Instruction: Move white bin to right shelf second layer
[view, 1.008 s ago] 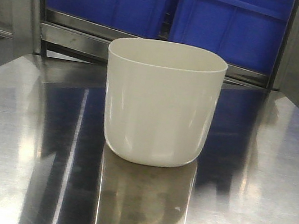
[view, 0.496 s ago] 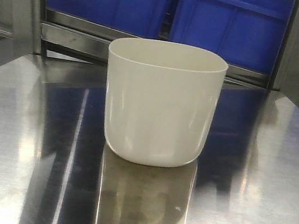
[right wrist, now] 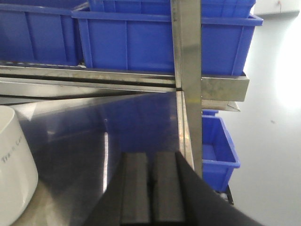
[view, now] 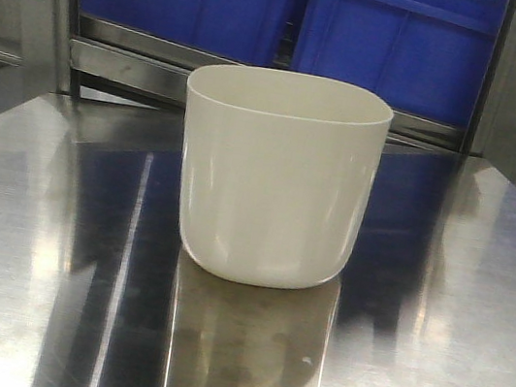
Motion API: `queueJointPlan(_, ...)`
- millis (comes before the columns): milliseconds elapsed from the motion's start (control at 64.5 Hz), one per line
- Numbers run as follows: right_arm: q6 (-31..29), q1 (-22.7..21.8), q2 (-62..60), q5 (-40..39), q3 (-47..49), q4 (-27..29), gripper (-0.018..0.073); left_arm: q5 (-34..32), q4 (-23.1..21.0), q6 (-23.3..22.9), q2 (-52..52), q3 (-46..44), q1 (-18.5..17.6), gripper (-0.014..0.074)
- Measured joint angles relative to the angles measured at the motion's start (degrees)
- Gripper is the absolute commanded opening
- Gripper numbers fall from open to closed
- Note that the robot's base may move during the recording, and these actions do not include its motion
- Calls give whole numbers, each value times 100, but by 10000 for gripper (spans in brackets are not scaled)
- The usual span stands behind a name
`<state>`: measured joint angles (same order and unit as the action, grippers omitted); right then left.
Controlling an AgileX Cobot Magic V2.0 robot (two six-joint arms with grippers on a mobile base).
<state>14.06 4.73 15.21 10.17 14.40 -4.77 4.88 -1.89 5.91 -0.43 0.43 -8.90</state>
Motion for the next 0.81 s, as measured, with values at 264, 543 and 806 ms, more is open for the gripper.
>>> queueJointPlan(264, 13, 0, 2151, 983, 2281, 52, 48, 0, 0, 0, 0, 0, 0, 85)
queueJointPlan(543, 13, 491, 4178, 2577, 4307, 438, 48, 0, 0, 0, 0, 0, 0, 85)
queueJointPlan(806, 3, 1901, 5785, 3086, 5403, 477, 48, 0, 0, 0, 0, 0, 0, 85)
